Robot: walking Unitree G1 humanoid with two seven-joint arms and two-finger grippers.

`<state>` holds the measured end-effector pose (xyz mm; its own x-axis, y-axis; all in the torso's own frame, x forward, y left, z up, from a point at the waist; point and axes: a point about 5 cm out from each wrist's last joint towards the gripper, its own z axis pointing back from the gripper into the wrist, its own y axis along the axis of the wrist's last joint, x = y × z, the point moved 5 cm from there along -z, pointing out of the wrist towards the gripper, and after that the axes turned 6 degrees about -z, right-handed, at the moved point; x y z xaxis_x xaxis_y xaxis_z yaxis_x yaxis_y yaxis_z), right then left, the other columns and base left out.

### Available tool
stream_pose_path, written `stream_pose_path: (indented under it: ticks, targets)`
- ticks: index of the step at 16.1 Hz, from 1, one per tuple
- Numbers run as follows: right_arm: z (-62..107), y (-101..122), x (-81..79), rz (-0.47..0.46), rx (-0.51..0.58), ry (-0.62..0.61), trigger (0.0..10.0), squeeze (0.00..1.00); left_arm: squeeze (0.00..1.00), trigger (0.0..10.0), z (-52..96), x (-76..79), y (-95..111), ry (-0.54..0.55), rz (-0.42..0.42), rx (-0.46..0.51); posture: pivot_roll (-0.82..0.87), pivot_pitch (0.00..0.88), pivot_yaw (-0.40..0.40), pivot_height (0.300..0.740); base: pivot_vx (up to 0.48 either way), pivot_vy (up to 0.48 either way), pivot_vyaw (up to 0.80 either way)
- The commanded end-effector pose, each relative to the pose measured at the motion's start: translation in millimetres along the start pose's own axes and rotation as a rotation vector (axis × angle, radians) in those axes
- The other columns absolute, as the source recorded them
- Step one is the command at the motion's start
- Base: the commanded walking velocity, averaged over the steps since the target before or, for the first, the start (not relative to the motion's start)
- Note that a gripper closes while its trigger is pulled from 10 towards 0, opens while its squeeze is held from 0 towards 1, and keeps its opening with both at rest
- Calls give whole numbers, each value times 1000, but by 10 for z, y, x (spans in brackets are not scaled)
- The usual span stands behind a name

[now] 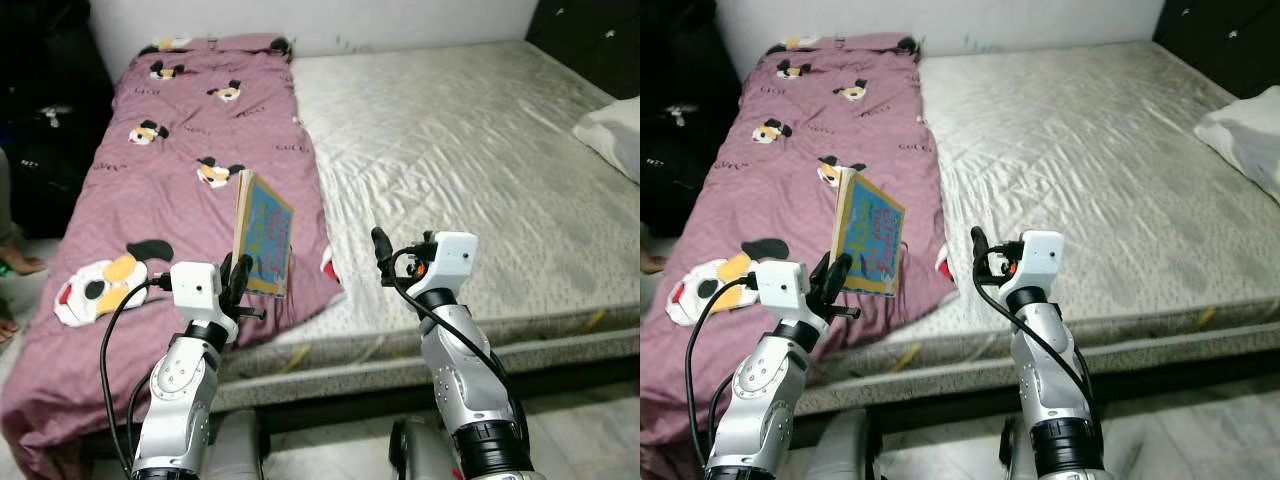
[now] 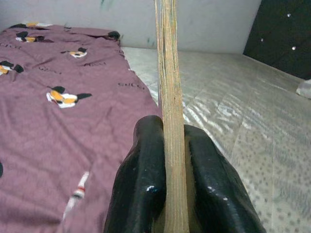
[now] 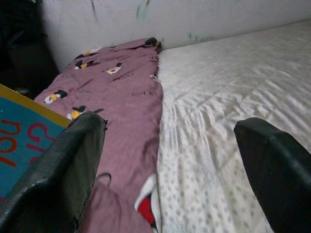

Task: Clean up the room

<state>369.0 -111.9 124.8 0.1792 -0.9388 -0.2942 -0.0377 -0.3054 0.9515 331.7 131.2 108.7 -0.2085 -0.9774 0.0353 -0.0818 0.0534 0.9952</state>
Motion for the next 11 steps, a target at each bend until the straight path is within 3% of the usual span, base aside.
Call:
stream_pose_path:
  ticks: [1,4,11]
  targets:
    - [-20,53,-25,-11,12,1,10000,0,0,0,-21,20,154,0,11,57,11,0,52,703,0,0,0]
    - [-31,106,25,7,23,-25,10000,0,0,0,-94,122,87,-30,23,31,-19,0,56,740,0,0,0]
    - [35,46,16,41,-5,-8,10000,0,0,0,-101,230,39,-81,36,9,-28,17,45,740,0,0,0]
